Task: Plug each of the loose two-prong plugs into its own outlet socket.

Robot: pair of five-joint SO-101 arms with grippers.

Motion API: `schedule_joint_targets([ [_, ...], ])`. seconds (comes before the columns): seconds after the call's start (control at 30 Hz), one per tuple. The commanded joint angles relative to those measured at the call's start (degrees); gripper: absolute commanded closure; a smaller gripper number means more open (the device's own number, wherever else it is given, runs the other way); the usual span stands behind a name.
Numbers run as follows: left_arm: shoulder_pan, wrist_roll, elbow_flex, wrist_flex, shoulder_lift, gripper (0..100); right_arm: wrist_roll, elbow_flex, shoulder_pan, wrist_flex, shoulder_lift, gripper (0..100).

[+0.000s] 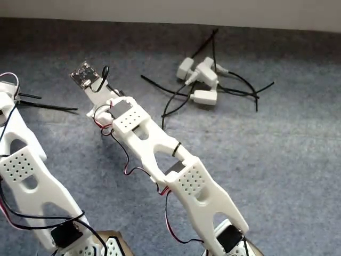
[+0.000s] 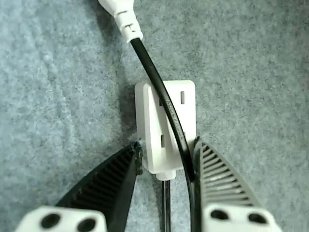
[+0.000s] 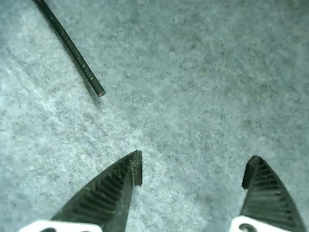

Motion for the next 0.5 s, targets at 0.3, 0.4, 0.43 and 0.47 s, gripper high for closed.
schedule_joint_targets([
  [0.3, 3.3, -0.7, 2.3, 19.2, -0.3, 99, -0.3, -3.2, 0.7, -1.2, -1.5, 67.1],
  [0.4, 3.6, -0.7, 2.4, 23.9, -0.3, 99, -0.3, -3.2, 0.7, -1.2, -1.5, 67.1],
  [0.43, 4.0, -0.7, 2.4, 25.7, -0.3, 99, -0.3, -3.2, 0.8, -1.2, -1.5, 67.1],
  [0.47, 4.5, -0.8, 2.4, 27.3, -0.3, 99, -0.3, -3.2, 0.8, -1.2, -1.5, 67.1],
])
